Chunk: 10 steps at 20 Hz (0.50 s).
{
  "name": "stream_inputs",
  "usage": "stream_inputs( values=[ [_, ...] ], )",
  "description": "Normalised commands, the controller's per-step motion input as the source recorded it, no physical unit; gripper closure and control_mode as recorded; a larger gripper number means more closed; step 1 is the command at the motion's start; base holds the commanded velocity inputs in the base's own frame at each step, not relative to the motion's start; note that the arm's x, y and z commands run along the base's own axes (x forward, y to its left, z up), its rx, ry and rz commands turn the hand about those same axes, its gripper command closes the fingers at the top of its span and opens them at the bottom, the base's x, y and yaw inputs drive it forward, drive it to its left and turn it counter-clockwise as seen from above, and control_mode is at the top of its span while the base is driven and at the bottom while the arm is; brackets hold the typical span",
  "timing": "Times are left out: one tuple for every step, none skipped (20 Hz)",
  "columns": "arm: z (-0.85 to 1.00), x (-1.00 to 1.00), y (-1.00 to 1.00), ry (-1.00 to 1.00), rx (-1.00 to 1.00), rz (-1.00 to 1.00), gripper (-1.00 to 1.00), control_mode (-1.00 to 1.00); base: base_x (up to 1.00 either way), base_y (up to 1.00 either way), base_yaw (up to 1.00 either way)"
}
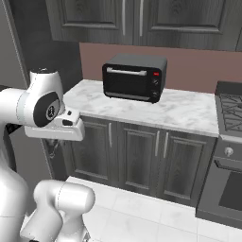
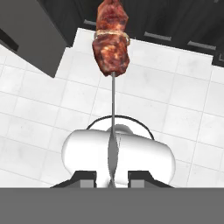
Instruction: Store the kebab skewer in the freezer for long-term storage. Close the freezer door after placing the cooked food.
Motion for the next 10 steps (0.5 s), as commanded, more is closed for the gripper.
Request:
stream_inputs(
  values=[
    [0.00, 0.00, 0.00, 0.00, 0.00, 0.00, 1.00, 1.00, -0.49, 0.61, 0.19],
    [0.00, 0.00, 0.00, 0.00, 0.00, 0.00, 1.00, 1.00, -0.49, 0.62, 0.19],
    [0.00, 0.00, 0.00, 0.00, 0.00, 0.00, 1.00, 1.00, -0.54, 0.62, 0.18],
    [0.00, 0.00, 0.00, 0.00, 0.00, 0.00, 1.00, 1.00, -0.59, 0.70, 0.16],
    [0.00, 0.00, 0.00, 0.00, 0.00, 0.00, 1.00, 1.00, -0.67, 0.73, 0.15],
    [0.00, 0.00, 0.00, 0.00, 0.00, 0.00, 1.00, 1.00, -0.71, 0.78, 0.14],
    [0.00, 0.00, 0.00, 0.00, 0.00, 0.00, 1.00, 1.00, -0.71, 0.80, 0.14],
    [0.00, 0.00, 0.00, 0.00, 0.00, 0.00, 1.00, 1.00, -0.70, 0.81, 0.14],
    [0.00, 0.00, 0.00, 0.00, 0.00, 0.00, 1.00, 1.00, -0.69, 0.81, 0.15],
    [0.00, 0.00, 0.00, 0.00, 0.00, 0.00, 1.00, 1.00, -0.68, 0.81, 0.15]
  ],
)
